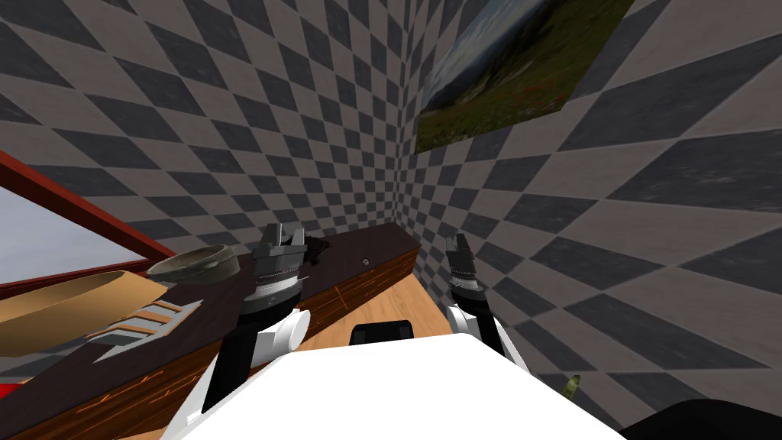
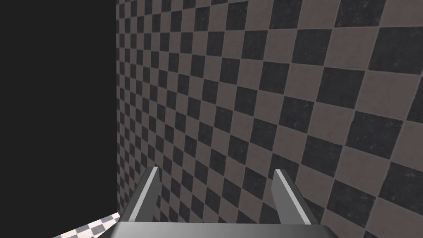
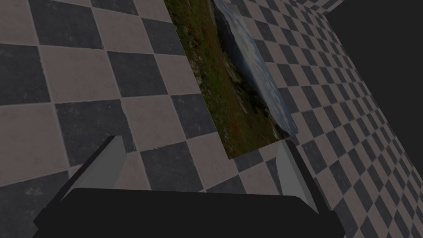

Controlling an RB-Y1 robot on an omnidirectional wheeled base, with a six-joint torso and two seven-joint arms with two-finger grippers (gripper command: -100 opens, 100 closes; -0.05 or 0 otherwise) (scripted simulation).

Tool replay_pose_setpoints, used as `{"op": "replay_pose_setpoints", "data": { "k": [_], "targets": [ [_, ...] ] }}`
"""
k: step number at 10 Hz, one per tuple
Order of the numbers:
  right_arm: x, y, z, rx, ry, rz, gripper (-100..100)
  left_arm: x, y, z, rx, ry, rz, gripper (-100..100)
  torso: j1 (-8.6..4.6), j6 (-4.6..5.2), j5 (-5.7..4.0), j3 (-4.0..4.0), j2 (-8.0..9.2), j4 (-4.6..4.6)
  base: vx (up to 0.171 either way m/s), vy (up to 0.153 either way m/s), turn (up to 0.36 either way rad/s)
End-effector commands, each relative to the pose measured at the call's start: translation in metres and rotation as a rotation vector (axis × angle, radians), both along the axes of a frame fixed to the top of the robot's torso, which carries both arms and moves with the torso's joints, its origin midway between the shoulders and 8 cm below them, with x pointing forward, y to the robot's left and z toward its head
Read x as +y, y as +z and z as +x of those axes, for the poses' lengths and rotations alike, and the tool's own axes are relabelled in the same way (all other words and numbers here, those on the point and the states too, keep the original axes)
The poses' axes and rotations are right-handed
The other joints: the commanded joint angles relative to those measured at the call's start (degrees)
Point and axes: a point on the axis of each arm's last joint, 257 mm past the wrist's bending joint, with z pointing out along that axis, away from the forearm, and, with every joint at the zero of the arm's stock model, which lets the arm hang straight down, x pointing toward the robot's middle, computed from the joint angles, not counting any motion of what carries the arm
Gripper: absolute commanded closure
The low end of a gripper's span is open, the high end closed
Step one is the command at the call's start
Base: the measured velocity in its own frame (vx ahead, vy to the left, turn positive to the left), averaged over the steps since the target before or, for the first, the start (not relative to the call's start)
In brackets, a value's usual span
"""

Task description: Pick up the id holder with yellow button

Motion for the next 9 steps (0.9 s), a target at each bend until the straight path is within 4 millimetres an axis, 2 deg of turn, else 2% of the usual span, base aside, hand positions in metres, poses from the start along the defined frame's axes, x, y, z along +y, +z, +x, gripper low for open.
{"op": "replay_pose_setpoints", "data": {
  "k": [1,3,7,8,9],
  "targets": [
    [0.0,0.0,0.0,0.0,0.0,0.0,0,0.001,-0.011,0.01,0.036,-0.012,0.007,-100,0.0,0.0,0.0,0.0,0.0,0.0,0.005,-0.029,-0.02],
    [0.0,0.0,0.0,0.0,0.0,0.0,0,0.004,-0.028,0.024,0.086,-0.025,0.007,-100,-0.19,0.0,-0.04,-0.01,-0.01,0.0,-0.006,-0.066,-0.015],
    [0.0,0.0,0.0,0.0,0.0,0.0,0,0.019,-0.076,0.061,0.222,-0.046,-0.019,-100,-0.37,0.01,-0.08,0.0,0.0,0.0,-0.003,-0.093,-0.018],
    [0.0,0.0,0.0,0.0,0.0,0.0,0,0.02,-0.08,0.062,0.231,-0.045,-0.021,-100,-0.38,0.01,-0.08,-0.01,-0.01,0.0,0.008,-0.07,-0.004],
    [0.0,0.0,0.0,0.0,0.0,0.0,0,0.025,-0.095,0.072,0.269,-0.049,-0.036,-100,-0.28,0.0,-0.07,-0.02,-0.04,-0.01,0.014,-0.073,-0.015]
  ]
}}
